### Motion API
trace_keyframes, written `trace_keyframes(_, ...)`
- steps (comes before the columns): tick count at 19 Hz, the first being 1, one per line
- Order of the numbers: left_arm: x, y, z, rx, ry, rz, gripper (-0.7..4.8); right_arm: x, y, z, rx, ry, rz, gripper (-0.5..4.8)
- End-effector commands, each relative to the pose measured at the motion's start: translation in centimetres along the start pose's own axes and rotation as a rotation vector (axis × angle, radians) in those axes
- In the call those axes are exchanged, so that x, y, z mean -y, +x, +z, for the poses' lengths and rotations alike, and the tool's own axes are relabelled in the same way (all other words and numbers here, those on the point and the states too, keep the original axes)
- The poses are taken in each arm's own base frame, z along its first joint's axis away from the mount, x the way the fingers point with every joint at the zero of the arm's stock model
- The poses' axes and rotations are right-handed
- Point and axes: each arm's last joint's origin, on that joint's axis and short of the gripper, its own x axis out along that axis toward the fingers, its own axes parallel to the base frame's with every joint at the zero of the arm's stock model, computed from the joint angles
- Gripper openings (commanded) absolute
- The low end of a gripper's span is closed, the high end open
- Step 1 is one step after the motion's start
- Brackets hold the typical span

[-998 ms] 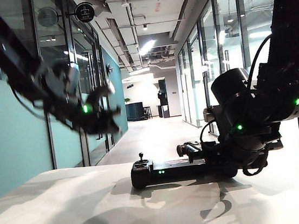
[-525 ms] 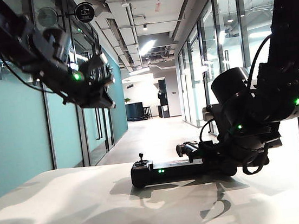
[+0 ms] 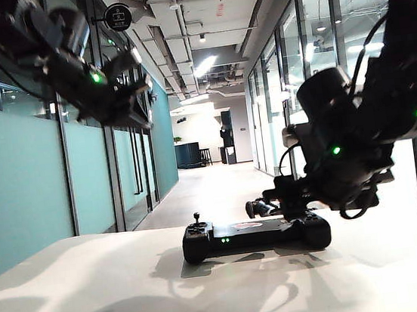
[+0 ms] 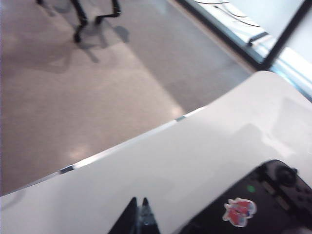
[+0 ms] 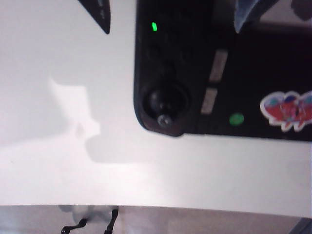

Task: Push the left joystick on the remote control sitting on the white table backward to make the robot dog back up in a straight line until it returns close to you.

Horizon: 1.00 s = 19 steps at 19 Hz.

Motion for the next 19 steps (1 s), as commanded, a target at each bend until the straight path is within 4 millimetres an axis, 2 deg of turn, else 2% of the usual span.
trace_keyframes(1, 0.4, -2.0, 1.5, 0.003, 0.001, 0.082, -0.06, 0.3, -1.5, 0.5, 0.016, 0.001, 0.005, 3.19)
trace_keyframes(2, 0.6, -2.6, 1.9, 0.004, 0.0, 0.095, -0.06, 0.5, -2.3, 0.6, 0.019, 0.002, 0.006, 3.13)
trace_keyframes(4, 0.9, -3.5, 2.5, 0.012, -0.004, 0.102, -0.06, 0.8, -3.4, 0.8, 0.026, 0.004, 0.007, 2.6)
trace_keyframes(5, 1.1, -4.2, 2.9, 0.022, -0.023, 0.107, -0.06, 1.0, -4.0, 0.8, 0.03, 0.005, 0.007, 1.89)
trace_keyframes(7, 1.8, -5.4, 3.7, 0.029, -0.032, 0.147, -0.06, 1.5, -5.4, 1.0, 0.045, 0.009, -0.009, -0.03)
trace_keyframes(11, 3.3, -7.1, 4.5, 0.055, -0.011, 0.171, -0.06, 1.8, -6.8, 1.3, 0.063, -0.011, -0.014, -0.07)
trace_keyframes(14, 4.6, -8.7, 4.1, 0.057, 0.003, 0.217, -0.06, 2.2, -8.0, 1.2, 0.073, -0.016, -0.012, -0.06)
trace_keyframes(19, 6.0, -12.1, 1.1, 0.091, 0.011, 0.241, -0.06, 2.5, -9.9, 1.8, 0.111, -0.051, 0.059, -0.06)
